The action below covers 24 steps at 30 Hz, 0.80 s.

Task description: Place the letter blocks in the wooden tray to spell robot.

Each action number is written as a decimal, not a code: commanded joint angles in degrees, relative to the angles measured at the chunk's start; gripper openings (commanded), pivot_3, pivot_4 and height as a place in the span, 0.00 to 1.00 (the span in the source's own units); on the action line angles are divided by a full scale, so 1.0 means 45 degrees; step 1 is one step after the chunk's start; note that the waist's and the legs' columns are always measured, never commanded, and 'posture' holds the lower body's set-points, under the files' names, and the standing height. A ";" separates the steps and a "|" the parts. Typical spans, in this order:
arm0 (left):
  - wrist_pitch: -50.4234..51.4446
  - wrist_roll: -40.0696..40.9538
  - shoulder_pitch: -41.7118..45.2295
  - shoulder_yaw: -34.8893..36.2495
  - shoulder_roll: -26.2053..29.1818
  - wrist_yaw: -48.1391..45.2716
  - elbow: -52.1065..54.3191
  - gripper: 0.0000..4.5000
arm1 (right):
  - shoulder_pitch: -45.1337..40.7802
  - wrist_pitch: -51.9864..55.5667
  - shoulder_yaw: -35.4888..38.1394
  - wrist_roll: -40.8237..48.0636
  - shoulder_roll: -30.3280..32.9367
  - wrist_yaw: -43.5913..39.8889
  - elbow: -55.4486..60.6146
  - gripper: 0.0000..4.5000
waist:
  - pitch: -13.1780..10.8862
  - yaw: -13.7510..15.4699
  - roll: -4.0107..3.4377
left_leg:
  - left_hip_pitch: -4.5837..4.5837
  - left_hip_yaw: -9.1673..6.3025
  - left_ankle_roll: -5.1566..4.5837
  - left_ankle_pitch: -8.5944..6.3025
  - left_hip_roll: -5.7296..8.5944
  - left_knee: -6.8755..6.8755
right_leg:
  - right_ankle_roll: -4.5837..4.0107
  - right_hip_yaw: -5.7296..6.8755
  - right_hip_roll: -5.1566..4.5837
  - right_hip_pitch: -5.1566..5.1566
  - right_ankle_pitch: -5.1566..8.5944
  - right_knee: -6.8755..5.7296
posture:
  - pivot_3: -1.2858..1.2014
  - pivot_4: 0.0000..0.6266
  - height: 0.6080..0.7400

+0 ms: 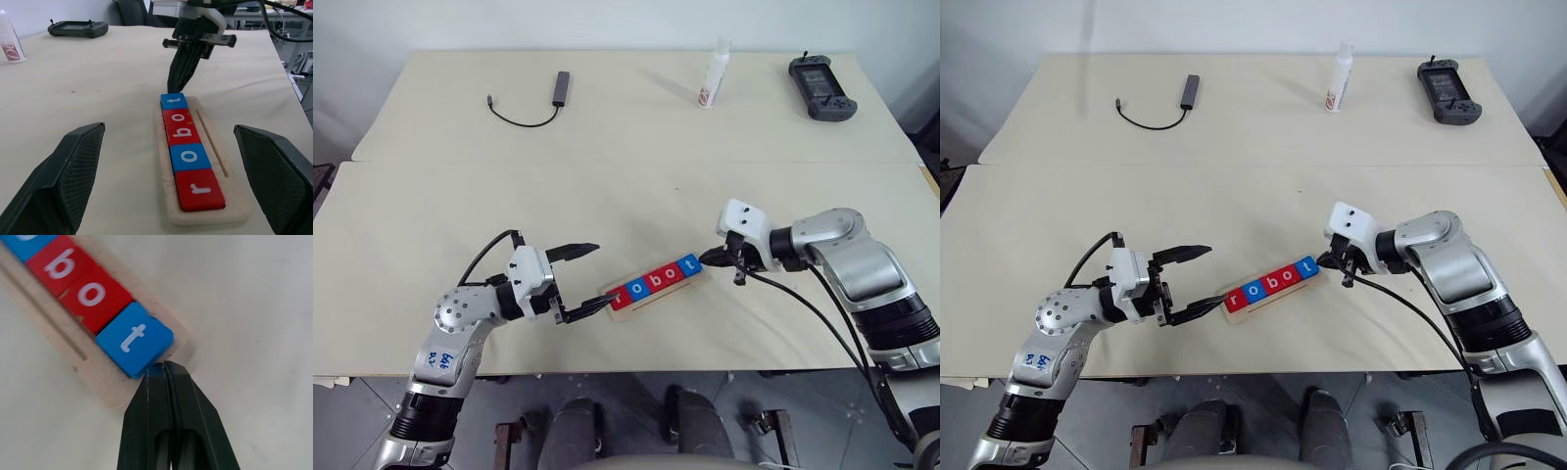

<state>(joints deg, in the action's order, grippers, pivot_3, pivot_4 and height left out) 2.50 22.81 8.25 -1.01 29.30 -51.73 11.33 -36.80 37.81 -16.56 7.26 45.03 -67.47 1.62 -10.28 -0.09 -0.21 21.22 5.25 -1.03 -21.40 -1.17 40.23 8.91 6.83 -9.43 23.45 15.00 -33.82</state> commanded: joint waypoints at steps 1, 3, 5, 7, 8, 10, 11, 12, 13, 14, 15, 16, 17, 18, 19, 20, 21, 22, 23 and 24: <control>-0.0122 0.0021 -0.0086 0.0130 0.0016 0.0072 0.0559 1.00 | 0.0156 0.0214 -0.0008 0.0144 0.0249 -0.0219 0.0630 0.01 | 0.0000 0.0000 0.0000 | 0.0000 0.0000 0.0000 0.0000 0.0000 0.0000 | 0.0000 0.0000 0.0000 0.0000 0.0000 0.0000 | 0.52 0.24 1.00; -0.0142 0.0014 -0.0093 0.0120 0.0007 0.0086 0.0552 1.00 | 0.0184 0.0263 0.0006 0.0123 0.0225 -0.0217 0.0702 0.01 | 0.0000 -0.0005 0.0000 | -0.0001 0.0000 0.0000 0.0000 0.0001 0.0000 | 0.0000 -0.0001 0.0000 0.0000 0.0000 0.0000 | 0.52 0.24 1.00; -0.0148 0.0006 -0.0101 0.0105 0.0002 0.0100 0.0559 1.00 | 0.0196 0.0250 0.0035 0.0099 0.0223 -0.0206 0.0724 0.01 | 0.0000 -0.0009 0.0000 | -0.0002 0.0001 0.0000 0.0000 0.0000 0.0000 | 0.0000 -0.0001 0.0000 0.0000 0.0000 0.0000 | 0.52 0.24 1.00; -0.0146 0.0004 -0.0109 0.0099 0.0005 0.0109 0.0569 1.00 | 0.0161 0.0238 0.0125 0.0104 0.0235 -0.0172 0.0685 0.01 | 0.0000 -0.0009 0.0000 | -0.0002 0.0001 0.0000 0.0000 0.0000 0.0000 | 0.0000 0.0000 0.0000 0.0000 0.0000 0.0000 | 0.52 0.24 1.00; -0.0146 0.0004 -0.0116 0.0101 0.0009 0.0111 0.0571 1.00 | 0.0132 0.0230 0.0165 0.0112 0.0269 -0.0192 0.0656 0.01 | 0.0000 -0.0009 0.0000 | -0.0002 0.0001 0.0000 0.0000 0.0001 0.0000 | 0.0000 -0.0001 0.0000 -0.0001 0.0000 0.0000 | 0.52 0.24 1.00; -0.0143 0.0013 -0.0131 0.0153 0.0049 0.0104 0.0549 1.00 | -0.0206 -0.0303 0.0426 -0.0053 0.0141 0.0115 -0.0033 0.01 | 0.0000 -0.0013 0.0000 | -0.0002 0.0001 0.0000 0.0000 0.0000 0.0000 | 0.0000 0.0000 0.0000 0.0000 0.0000 0.0000 | 0.52 0.24 1.00; -0.0141 0.0017 -0.0137 0.0180 0.0071 0.0098 0.0535 1.00 | -0.0394 -0.0616 0.0534 -0.0151 0.0039 0.0298 -0.0439 0.01 | 0.0000 -0.0014 0.0000 | -0.0002 0.0001 0.0000 0.0000 0.0001 0.0000 | 0.0000 0.0000 0.0000 0.0000 0.0000 0.0000 | 0.52 0.24 1.00; -0.0142 0.0030 -0.0146 0.0225 0.0113 0.0074 0.0514 1.00 | -0.0604 -0.0985 0.0587 -0.0229 -0.0136 0.0480 -0.0920 0.01 | 0.0000 -0.0024 0.0000 | -0.0001 0.0004 0.0000 0.0000 0.0002 0.0000 | 0.0000 -0.0002 0.0000 0.0000 0.0000 0.0000 | 0.52 0.24 1.00; -0.0142 0.0041 -0.0156 0.0269 0.0155 0.0051 0.0495 1.00 | -0.0778 -0.1303 0.0588 -0.0250 -0.0307 0.0573 -0.1346 0.01 | 0.0000 -0.0032 0.0000 | -0.0004 0.0005 0.0000 0.0000 0.0002 0.0002 | 0.0000 -0.0003 0.0000 -0.0001 0.0000 -0.0002 | 0.52 0.24 1.00; -0.0143 0.0048 -0.0163 0.0294 0.0180 0.0037 0.0484 1.00 | -0.0880 -0.1512 0.0571 -0.0249 -0.0414 0.0596 -0.1614 0.01 | 0.0000 -0.0037 0.0000 | -0.0004 0.0008 0.0000 0.0000 0.0002 0.0001 | 0.0000 -0.0004 0.0000 0.0000 0.0000 -0.0001 | 0.52 0.24 1.00; -0.0135 0.0050 -0.0162 0.0325 0.0219 0.0025 0.0468 1.00 | -0.1017 -0.2074 0.0481 -0.0281 -0.0599 0.0517 -0.2020 0.01 | 0.0000 -0.0038 0.0000 | -0.0005 0.0006 0.0000 0.0000 0.0000 -0.0001 | 0.0000 -0.0002 0.0001 0.0001 0.0000 -0.0003 | 0.52 0.24 1.00; -0.0128 0.0061 -0.0162 0.0363 0.0259 0.0009 0.0443 1.00 | -0.1168 -0.2470 0.0346 -0.0322 -0.0782 0.0411 -0.2382 0.01 | 0.0000 -0.0041 0.0000 | -0.0006 0.0006 0.0001 0.0000 -0.0001 -0.0006 | 0.0000 0.0000 0.0001 0.0002 0.0000 -0.0002 | 0.52 0.24 1.00; -0.0120 0.0073 -0.0166 0.0394 0.0297 -0.0002 0.0427 1.00 | -0.1310 -0.2778 0.0243 -0.0332 -0.0976 0.0318 -0.2708 0.01 | 0.0000 -0.0044 0.0000 | -0.0007 0.0006 0.0001 0.0000 -0.0001 -0.0008 | 0.0000 0.0000 0.0002 0.0002 0.0000 -0.0001 | 0.52 0.24 1.00; -0.0116 0.0083 -0.0170 0.0414 0.0324 -0.0009 0.0417 1.00 | -0.1409 -0.2990 0.0190 -0.0351 -0.1116 0.0244 -0.2951 0.01 | 0.0000 -0.0050 0.0000 | -0.0007 0.0007 0.0001 0.0001 0.0000 -0.0011 | 0.0000 0.0000 0.0002 0.0001 0.0000 0.0002 | 0.52 0.24 1.00; -0.0118 0.0087 -0.0180 0.0433 0.0350 -0.0022 0.0411 1.00 | -0.1503 -0.3101 0.0145 -0.0374 -0.1254 0.0149 -0.3160 0.01 | 0.0000 -0.0058 0.0000 | -0.0006 0.0008 0.0001 0.0000 0.0001 -0.0011 | 0.0000 -0.0001 0.0002 0.0002 0.0000 0.0004 | 0.52 0.24 1.00; -0.0112 0.0096 -0.0176 0.0464 0.0381 -0.0044 0.0390 1.00 | -0.1643 -0.3271 -0.0020 -0.0499 -0.1410 0.0010 -0.3484 0.01 | 0.0000 -0.0048 0.0000 | -0.0006 0.0008 0.0001 0.0000 0.0001 -0.0011 | 0.0000 0.0000 0.0002 0.0002 0.0000 0.0003 | 0.52 0.24 1.00; -0.0100 0.0106 -0.0178 0.0496 0.0411 -0.0062 0.0385 1.00 | -0.1747 -0.3493 -0.0213 -0.0643 -0.1500 -0.0182 -0.3748 0.01 | 0.0000 -0.0050 -0.0001 | -0.0004 0.0007 0.0001 0.0000 0.0001 -0.0012 | 0.0000 0.0001 0.0002 0.0002 0.0000 0.0002 | 0.52 0.24 1.00; -0.0086 0.0121 -0.0185 0.0523 0.0433 -0.0070 0.0391 1.00 | -0.1828 -0.3682 -0.0379 -0.0763 -0.1566 -0.0377 -0.3962 0.01 | 0.0000 -0.0047 0.0000 | -0.0005 0.0008 0.0000 0.0001 0.0002 -0.0010 | 0.0000 0.0001 0.0002 0.0001 0.0000 0.0002 | 0.52 0.24 1.00; -0.0061 0.0144 -0.0216 0.0560 0.0462 -0.0065 0.0440 1.00 | -0.1895 -0.3724 -0.0480 -0.0798 -0.1638 -0.0565 -0.4143 0.01 | 0.0000 -0.0034 0.0000 | -0.0004 0.0008 0.0000 0.0001 0.0002 -0.0011 | 0.0000 0.0000 0.0002 0.0001 0.0000 0.0003 | 0.52 0.24 1.00; -0.0045 0.0159 -0.0241 0.0583 0.0478 -0.0060 0.0478 1.00 | -0.1935 -0.3744 -0.0512 -0.0809 -0.1687 -0.0691 -0.4260 0.01 | 0.0000 -0.0036 0.0000 | -0.0004 0.0005 0.0000 0.0001 0.0002 -0.0011 | 0.0000 0.0002 0.0002 0.0000 0.0000 0.0003 | 0.52 0.24 1.00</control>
<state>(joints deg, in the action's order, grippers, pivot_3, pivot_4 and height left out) 2.51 22.89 7.59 0.22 30.81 -51.89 11.31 -44.58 22.01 -18.64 3.94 37.28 -69.16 -17.34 -10.28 -0.25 -0.21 21.20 5.27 -1.03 -21.40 -1.16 40.18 8.91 6.84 -9.42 23.46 15.00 -33.81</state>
